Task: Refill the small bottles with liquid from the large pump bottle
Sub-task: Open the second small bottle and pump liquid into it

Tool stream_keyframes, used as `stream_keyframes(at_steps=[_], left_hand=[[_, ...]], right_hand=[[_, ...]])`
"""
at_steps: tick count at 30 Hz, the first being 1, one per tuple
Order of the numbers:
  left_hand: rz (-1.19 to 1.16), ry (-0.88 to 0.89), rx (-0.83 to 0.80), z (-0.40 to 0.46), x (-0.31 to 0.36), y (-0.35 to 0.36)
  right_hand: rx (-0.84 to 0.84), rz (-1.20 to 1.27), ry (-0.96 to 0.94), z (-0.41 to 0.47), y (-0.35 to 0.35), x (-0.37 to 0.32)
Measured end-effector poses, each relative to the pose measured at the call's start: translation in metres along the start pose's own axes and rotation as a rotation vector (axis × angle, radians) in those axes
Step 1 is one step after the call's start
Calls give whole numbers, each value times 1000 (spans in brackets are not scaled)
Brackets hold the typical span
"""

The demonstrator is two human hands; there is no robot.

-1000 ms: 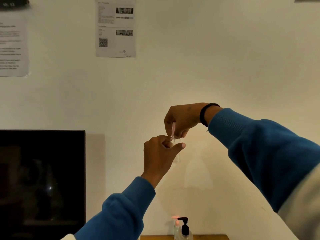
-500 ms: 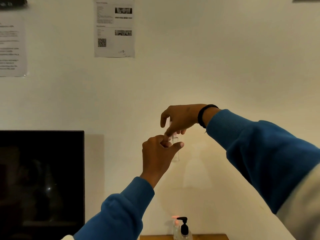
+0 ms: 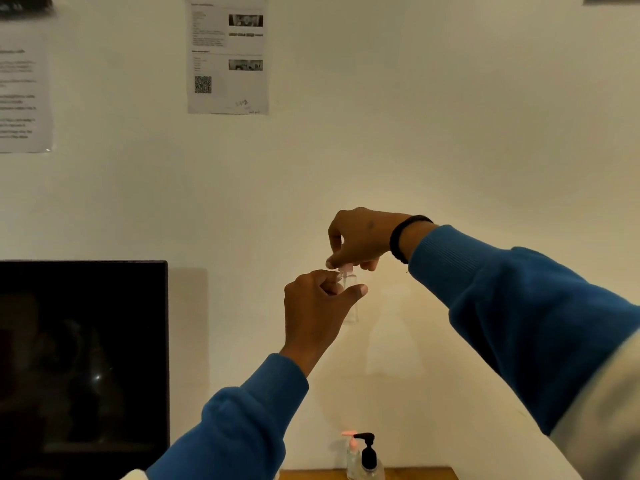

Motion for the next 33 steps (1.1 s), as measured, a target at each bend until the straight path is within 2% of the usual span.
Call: stream_keyframes(at_steps=[2,8,14,21,24,27,33], left_hand=[[5,-15,-9,1,0,0],[6,-36,-15,-3,-3,-1],[2,-47,-9,0,6,-4],[6,-48,-19,-4,-2,0],[7,-49,-17,-3,0,-1],[5,-42,-16,0,4,-2],[21,-40,-9,-2,-2,-1]], right_hand=[[22,-13,-1,1,3,2],[-117,48,-89,-2,-1,-2],[-20,-4,17,-2,4,5],[-180,60,-45,-4,4,1],[-69,105,10,-4,4,2],[23,46,26,-2,4,6],[-89,139,-36,-2,5,6]])
Point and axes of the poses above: each hand's wrist, its own z-axis towards the middle knuckle, its own y-axis out of the palm, x = y × z, the point moved 2 cm from there along z, towards the middle knuckle, and after that the axes turned 6 degrees about x, right-handed, at the moved point
